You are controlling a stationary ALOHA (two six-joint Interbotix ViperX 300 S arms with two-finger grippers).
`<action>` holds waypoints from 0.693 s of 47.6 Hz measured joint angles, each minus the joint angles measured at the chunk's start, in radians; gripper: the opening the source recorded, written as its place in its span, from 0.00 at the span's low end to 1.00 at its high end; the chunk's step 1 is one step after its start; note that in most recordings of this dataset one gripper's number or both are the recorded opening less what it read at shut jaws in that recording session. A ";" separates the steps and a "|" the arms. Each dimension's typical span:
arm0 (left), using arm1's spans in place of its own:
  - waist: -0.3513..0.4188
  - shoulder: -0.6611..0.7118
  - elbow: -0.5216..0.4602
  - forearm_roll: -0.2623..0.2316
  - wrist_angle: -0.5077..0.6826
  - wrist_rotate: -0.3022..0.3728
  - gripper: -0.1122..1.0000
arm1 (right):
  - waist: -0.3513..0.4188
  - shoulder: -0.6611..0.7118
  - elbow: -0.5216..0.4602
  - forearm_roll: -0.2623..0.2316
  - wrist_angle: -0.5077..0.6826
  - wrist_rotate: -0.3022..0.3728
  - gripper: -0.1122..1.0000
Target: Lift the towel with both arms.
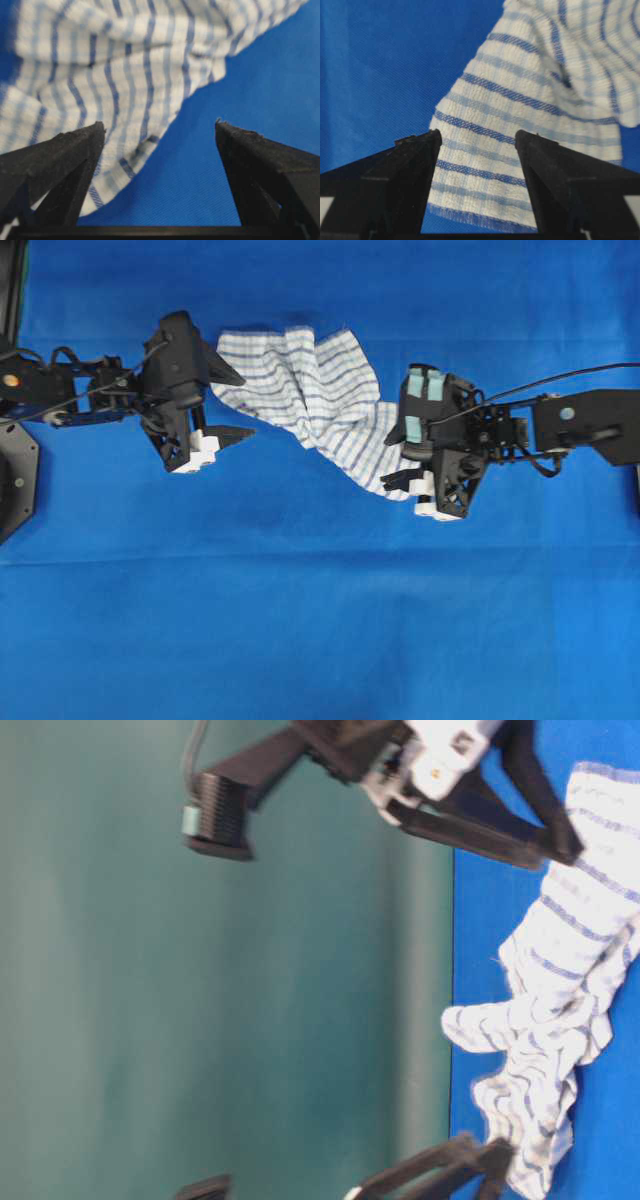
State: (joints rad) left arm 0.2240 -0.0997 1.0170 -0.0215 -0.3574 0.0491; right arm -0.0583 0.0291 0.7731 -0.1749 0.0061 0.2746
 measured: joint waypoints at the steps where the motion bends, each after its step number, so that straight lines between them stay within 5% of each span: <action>1: 0.000 0.012 -0.002 0.000 -0.008 0.003 0.91 | 0.000 0.011 0.000 0.002 -0.009 0.002 0.68; 24: 0.003 0.212 -0.072 0.000 -0.060 0.005 0.91 | 0.009 0.153 -0.026 0.000 -0.100 0.048 0.68; 33: 0.017 0.222 -0.087 0.000 -0.032 0.003 0.81 | 0.009 0.156 -0.029 0.000 -0.100 0.048 0.67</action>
State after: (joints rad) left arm 0.2408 0.1227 0.9296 -0.0215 -0.3896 0.0522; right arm -0.0491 0.1856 0.7440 -0.1749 -0.0936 0.3221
